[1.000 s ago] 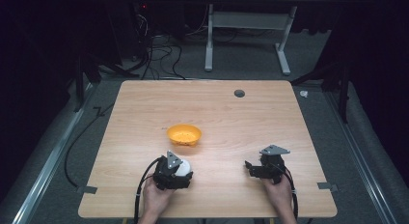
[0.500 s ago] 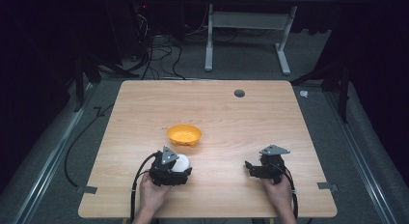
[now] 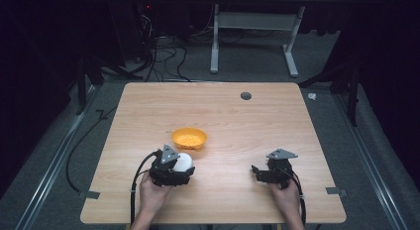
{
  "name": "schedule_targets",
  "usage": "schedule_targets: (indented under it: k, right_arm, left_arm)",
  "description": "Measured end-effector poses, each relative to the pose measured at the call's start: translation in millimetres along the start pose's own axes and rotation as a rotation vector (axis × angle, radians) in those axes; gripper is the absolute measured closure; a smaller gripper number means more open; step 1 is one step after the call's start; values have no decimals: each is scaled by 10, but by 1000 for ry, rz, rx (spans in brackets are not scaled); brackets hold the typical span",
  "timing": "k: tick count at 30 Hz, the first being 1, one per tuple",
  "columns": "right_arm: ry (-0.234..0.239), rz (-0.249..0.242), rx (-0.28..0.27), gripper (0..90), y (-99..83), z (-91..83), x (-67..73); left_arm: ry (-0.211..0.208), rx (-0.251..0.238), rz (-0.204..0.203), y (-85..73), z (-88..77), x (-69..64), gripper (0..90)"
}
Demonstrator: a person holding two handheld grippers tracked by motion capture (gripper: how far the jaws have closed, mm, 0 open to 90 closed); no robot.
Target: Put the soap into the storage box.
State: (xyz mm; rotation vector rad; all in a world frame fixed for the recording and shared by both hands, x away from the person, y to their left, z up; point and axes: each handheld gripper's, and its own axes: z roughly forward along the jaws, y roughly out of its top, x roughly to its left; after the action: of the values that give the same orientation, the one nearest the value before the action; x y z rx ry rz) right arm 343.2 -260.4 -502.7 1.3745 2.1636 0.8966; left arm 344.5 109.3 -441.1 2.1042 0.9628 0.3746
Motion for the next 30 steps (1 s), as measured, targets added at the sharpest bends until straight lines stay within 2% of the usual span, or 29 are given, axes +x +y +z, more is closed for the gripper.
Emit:
schedule_targets:
  k: [13, 23, 30]
  right_arm:
    - [1, 1, 1, 209, 0, 0, 0]
    - [0, 1, 0, 209, 0, 0, -2]
    - [1, 1, -2, 208, -1, 0, -5]
  left_arm:
    - [-1, -7, -7, 127, 6, 93, 231]
    - [6, -9, 5, 264, -6, 144, 231]
    - [2, -12, -5, 350, 12, 200, 231]
